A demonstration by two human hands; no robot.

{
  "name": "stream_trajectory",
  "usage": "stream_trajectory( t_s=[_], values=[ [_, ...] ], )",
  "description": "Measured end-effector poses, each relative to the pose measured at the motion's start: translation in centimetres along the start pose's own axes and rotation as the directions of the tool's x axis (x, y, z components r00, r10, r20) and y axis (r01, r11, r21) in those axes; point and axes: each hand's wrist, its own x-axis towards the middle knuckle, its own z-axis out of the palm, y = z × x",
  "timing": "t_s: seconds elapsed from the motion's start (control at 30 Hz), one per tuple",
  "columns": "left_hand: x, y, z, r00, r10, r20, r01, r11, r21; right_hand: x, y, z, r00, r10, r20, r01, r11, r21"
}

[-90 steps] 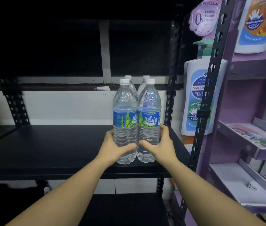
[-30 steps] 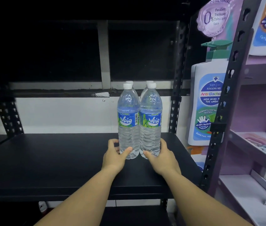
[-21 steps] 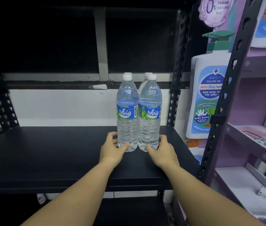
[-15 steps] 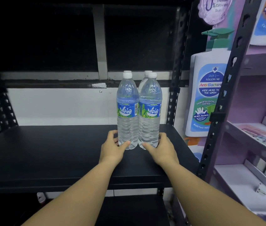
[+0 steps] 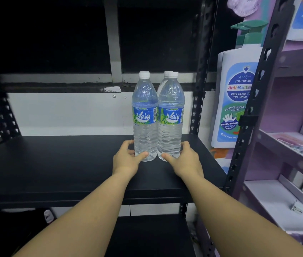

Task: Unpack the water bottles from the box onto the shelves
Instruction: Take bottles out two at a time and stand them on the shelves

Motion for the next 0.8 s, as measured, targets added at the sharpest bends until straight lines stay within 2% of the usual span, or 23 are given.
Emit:
stream_trajectory(
  t_s=[0.17, 0.3, 0.4, 0.47, 0.53, 0.6, 0.7, 0.8],
  values=[
    [-1.9, 0.2, -1.1, 0.999, 0.013, 0.043, -0.016, 0.998, 0.065, -1.5, -0.2, -0.7, 1.000, 0.004, 0.029, -0.004, 1.000, 0.012],
    [-4.8, 0.1, -2.6, 0.994, 0.017, 0.110, -0.039, 0.980, 0.197, -4.2, 0.0, -1.8, 0.995, -0.053, 0.087, 0.061, 0.994, -0.092],
    [-8.4, -0.4, -3.6, 0.976, 0.123, 0.179, -0.177, 0.928, 0.328, -8.1, 1.2, -2.3, 0.984, -0.158, 0.084, 0.165, 0.981, -0.097],
    [-11.1, -1.7, -4.0, 0.950, 0.244, 0.194, -0.303, 0.869, 0.391, -11.4, 2.8, -2.1, 0.956, -0.290, 0.050, 0.294, 0.953, -0.073],
    [-13.8, -4.0, -4.0, 0.898, 0.389, 0.208, -0.441, 0.798, 0.411, -14.2, 5.0, -1.4, 0.901, -0.434, 0.025, 0.434, 0.896, -0.092],
    [-16.4, -6.4, -3.7, 0.853, 0.472, 0.222, -0.522, 0.769, 0.369, -16.8, 7.6, -0.3, 0.871, -0.491, 0.022, 0.491, 0.867, -0.082],
    [-19.9, -10.0, -2.8, 0.860, 0.449, 0.241, -0.508, 0.796, 0.330, -20.3, 11.1, 1.4, 0.891, -0.450, 0.058, 0.453, 0.889, -0.059],
    [-23.1, -14.0, -1.1, 0.904, 0.303, 0.300, -0.394, 0.863, 0.316, -23.7, 15.2, 3.6, 0.925, -0.340, 0.171, 0.351, 0.936, -0.037]
  ],
)
